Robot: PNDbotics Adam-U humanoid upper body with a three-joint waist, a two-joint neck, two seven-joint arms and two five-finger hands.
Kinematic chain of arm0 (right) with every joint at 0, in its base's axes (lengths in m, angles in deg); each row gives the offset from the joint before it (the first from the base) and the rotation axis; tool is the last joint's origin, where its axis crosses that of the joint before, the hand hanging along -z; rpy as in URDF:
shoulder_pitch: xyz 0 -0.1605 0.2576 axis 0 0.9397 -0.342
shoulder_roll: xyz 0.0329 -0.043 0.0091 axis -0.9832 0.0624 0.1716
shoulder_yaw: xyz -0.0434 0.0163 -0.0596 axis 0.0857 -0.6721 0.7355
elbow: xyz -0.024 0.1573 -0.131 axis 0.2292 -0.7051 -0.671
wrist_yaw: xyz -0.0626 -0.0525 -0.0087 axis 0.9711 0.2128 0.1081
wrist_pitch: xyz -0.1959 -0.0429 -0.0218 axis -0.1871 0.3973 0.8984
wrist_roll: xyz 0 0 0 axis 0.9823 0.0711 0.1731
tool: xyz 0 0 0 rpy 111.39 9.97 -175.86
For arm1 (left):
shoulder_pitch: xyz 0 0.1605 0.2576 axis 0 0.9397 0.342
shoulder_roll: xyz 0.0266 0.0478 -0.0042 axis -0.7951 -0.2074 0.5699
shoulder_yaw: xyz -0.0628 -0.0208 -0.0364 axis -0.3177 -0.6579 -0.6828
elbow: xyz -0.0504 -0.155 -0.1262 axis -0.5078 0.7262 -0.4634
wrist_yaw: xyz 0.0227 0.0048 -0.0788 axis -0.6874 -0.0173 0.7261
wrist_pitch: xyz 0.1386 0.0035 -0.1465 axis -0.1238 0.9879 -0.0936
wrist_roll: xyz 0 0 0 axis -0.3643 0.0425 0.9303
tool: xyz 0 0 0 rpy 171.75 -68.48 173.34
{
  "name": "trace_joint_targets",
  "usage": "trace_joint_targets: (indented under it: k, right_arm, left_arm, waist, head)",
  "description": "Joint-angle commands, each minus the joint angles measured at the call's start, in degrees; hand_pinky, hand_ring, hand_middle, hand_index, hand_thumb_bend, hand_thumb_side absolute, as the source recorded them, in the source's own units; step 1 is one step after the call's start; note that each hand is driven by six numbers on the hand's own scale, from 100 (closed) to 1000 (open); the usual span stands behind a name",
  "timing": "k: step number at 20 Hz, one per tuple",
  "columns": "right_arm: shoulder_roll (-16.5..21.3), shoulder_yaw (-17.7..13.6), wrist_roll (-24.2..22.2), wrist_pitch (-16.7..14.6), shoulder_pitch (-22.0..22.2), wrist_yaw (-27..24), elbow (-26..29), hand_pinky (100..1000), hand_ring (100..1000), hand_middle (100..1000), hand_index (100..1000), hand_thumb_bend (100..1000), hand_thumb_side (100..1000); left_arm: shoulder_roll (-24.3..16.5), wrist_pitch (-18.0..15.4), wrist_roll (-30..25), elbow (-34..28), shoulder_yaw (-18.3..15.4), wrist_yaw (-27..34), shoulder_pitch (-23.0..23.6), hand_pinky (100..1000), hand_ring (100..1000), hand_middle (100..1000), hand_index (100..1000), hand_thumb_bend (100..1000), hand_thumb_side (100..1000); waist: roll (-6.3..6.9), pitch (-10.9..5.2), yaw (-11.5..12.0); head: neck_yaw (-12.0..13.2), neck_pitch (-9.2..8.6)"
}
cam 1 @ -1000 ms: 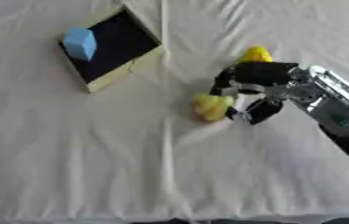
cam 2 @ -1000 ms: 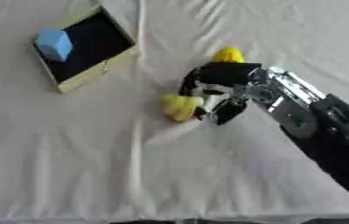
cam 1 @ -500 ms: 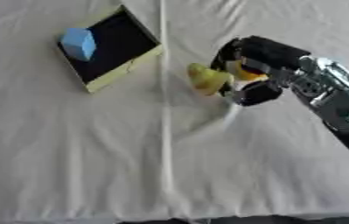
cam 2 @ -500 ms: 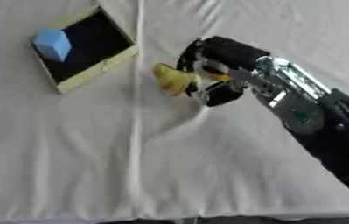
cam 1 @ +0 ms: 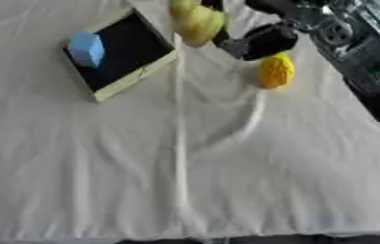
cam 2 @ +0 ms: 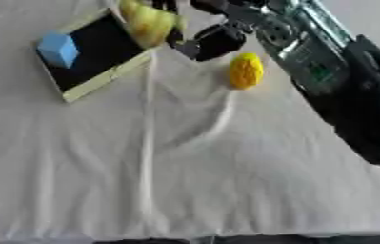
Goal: Pick up objects on the table and place them in the box.
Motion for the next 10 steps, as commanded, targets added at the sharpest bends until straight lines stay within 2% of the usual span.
trace_joint_targets:
  k: [1, 3, 4, 7, 10]
  right_arm:
    - [-2.6, -1.5, 0.6, -3.6, -2.4, 1.8, -6.5, 829, 686, 465, 580, 100, 100]
    - [-3.2, -1.9, 1.4, -4.9, -2.8, 2.7, -8.3, 830, 692, 469, 584, 100, 100]
    - [-4.0, -2.6, 1.9, -4.7, -3.6, 3.2, -9.3, 830, 691, 469, 584, 100, 100]
    - [-7.6, -5.7, 1.9, -2.8, -5.2, 5.6, -13.1, 829, 694, 472, 585, 100, 100]
    - [-11.1, -7.2, 2.1, -0.7, -6.0, 8.2, -17.4, 829, 696, 473, 586, 100, 100]
  left_arm:
    - [-0.7, -0.2, -0.3, -1.1, 0.0, 0.3, -0.8, 792, 761, 693, 890, 171, 425]
    - [-0.6, -0.2, -0.3, -1.1, 0.1, 0.4, -0.9, 792, 761, 694, 890, 171, 426]
    - [-0.2, -0.4, -0.4, -1.1, 0.3, 0.5, -1.6, 791, 761, 694, 890, 171, 426]
    - [0.3, -0.8, -1.0, -1.1, 1.0, 1.1, -3.1, 791, 760, 693, 890, 169, 428]
    - [0.3, -0.9, -1.2, -1.1, 0.9, 1.3, -3.4, 791, 760, 693, 890, 168, 429]
  waist:
    - [0.14, -1.19, 0.0]
    - [0.21, -1.04, 0.2]
    - [0.22, -0.45, 0.9]
    - [-0.29, 0.67, 3.3]
    - [-0.56, 1.17, 4.0]
  head:
    - [-0.5, -0.28]
    - [-0.9, -0.38]
    - [-1.8, -0.85]
    - [-3.5, -1.7]
    - [-3.7, -2.06]
